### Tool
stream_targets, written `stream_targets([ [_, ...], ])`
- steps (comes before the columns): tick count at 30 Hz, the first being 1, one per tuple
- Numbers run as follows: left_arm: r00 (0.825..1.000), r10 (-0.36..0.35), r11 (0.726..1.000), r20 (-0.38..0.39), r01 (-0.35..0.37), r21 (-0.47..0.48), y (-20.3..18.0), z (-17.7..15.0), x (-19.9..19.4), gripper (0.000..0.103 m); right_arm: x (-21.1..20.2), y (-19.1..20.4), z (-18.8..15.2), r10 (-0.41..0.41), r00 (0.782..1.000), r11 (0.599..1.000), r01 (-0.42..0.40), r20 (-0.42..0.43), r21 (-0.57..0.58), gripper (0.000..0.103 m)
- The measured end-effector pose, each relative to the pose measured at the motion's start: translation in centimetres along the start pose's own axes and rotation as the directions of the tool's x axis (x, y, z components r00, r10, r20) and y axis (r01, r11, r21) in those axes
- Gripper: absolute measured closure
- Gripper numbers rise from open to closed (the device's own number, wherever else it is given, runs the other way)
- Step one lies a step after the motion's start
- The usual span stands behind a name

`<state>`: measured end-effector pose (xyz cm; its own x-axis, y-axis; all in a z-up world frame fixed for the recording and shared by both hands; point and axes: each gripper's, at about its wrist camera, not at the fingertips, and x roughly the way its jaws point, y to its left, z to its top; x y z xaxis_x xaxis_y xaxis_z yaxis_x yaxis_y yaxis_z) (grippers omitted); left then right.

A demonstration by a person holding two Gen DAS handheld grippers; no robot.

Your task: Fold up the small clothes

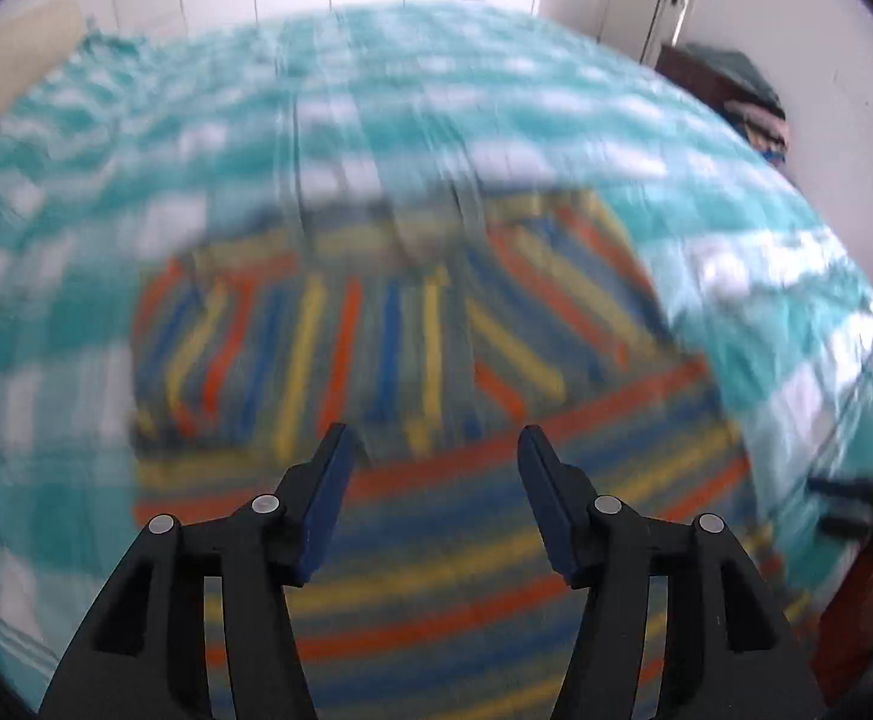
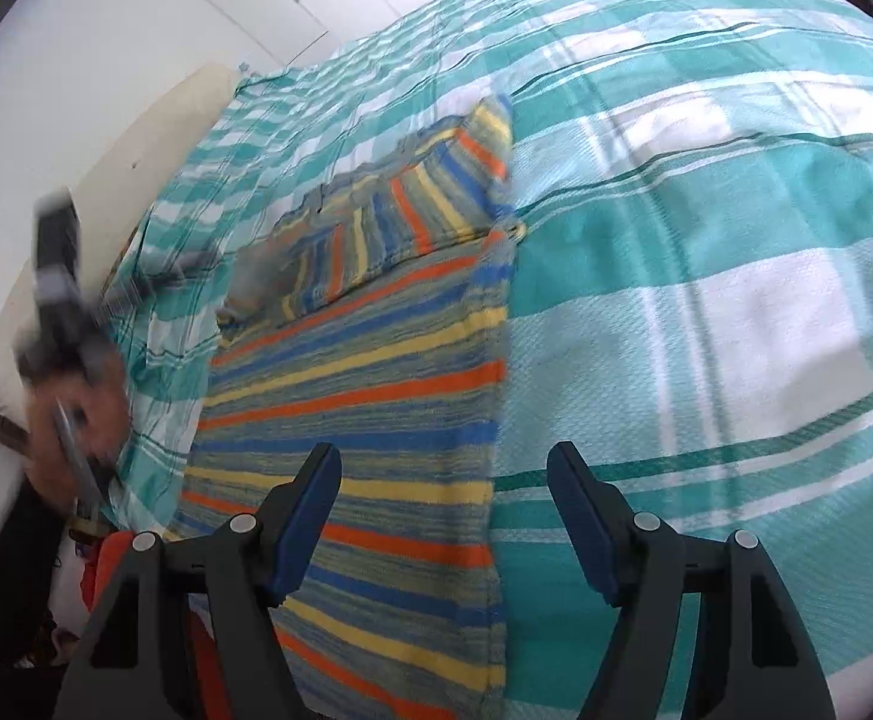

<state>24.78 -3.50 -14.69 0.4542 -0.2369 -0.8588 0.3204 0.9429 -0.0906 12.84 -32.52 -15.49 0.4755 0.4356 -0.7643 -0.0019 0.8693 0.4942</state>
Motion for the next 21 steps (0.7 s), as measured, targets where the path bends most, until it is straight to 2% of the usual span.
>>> stream_targets([
  [2, 1.0, -0.014, 0.997, -0.021, 0.012, -0.075, 1.6, -3.1, -0.5, 0.043, -0.9, -0.2, 0.2, -0.001, 1.0, 1.0, 0.001, 0.002, 0.013, 0.032],
  [5, 1.0, -0.011, 0.963, -0.017, 0.006, -0.268, 5.9, -7.1, -1.9, 0.042, -1.0, 0.8, 1.3, 0.01, 0.999, 1.0, -0.009, -0.049, 0.02, 0.032],
  [6, 1.0, -0.006, 0.954, -0.016, 0.001, -0.301, 6.9, -7.7, -1.7, 0.041, -0.6, 1.6, 2.0, 0.028, 0.997, 0.999, -0.027, -0.07, 0.017, 0.032],
  [9, 0.998, 0.056, 0.94, -0.022, -0.06, -0.335, 8.8, -10.7, -1.5, 0.04, 1.6, 5.6, 5.3, 0.155, 0.979, 0.988, -0.154, -0.129, 0.022, 0.032],
  [12, 0.998, 0.038, 0.933, 0.049, -0.018, -0.359, 9.1, -12.4, -1.6, 0.04, 5.9, 9.2, 9.9, 0.315, 0.937, 0.946, -0.298, -0.15, 0.125, 0.032],
  [13, 0.998, 0.049, 0.937, 0.05, -0.029, -0.349, 8.7, -12.6, -1.7, 0.04, 7.6, 9.6, 11.1, 0.331, 0.931, 0.938, -0.308, -0.155, 0.157, 0.032],
  [14, 0.997, 0.065, 0.942, 0.047, -0.046, -0.331, 8.3, -12.5, -1.7, 0.04, 9.6, 10.1, 12.2, 0.324, 0.932, 0.939, -0.296, -0.161, 0.175, 0.032],
  [16, 0.996, 0.079, 0.951, 0.046, -0.061, -0.303, 7.5, -12.5, -1.7, 0.038, 14.4, 10.8, 14.4, 0.25, 0.951, 0.962, -0.223, -0.183, 0.159, 0.032],
  [17, 0.996, 0.081, 0.952, 0.047, -0.063, -0.299, 8.1, -12.5, -1.6, 0.038, 16.9, 10.9, 15.2, 0.187, 0.961, 0.978, -0.163, -0.204, 0.132, 0.035],
  [19, 0.996, 0.076, 0.954, 0.051, -0.057, -0.295, 8.2, -12.7, -1.8, 0.038, 20.7, 10.5, 15.8, 0.09, 0.966, 0.992, -0.064, -0.244, 0.112, 0.04],
  [20, 0.996, 0.071, 0.953, 0.052, -0.053, -0.298, 8.4, -12.6, -1.7, 0.038, 22.1, 10.2, 15.9, 0.068, 0.964, 0.992, -0.038, -0.258, 0.118, 0.044],
  [21, 0.997, 0.064, 0.952, 0.053, -0.045, -0.303, 8.5, -12.7, -1.8, 0.037, 23.0, 10.1, 16.0, 0.061, 0.966, 0.992, -0.03, -0.253, 0.123, 0.058],
])
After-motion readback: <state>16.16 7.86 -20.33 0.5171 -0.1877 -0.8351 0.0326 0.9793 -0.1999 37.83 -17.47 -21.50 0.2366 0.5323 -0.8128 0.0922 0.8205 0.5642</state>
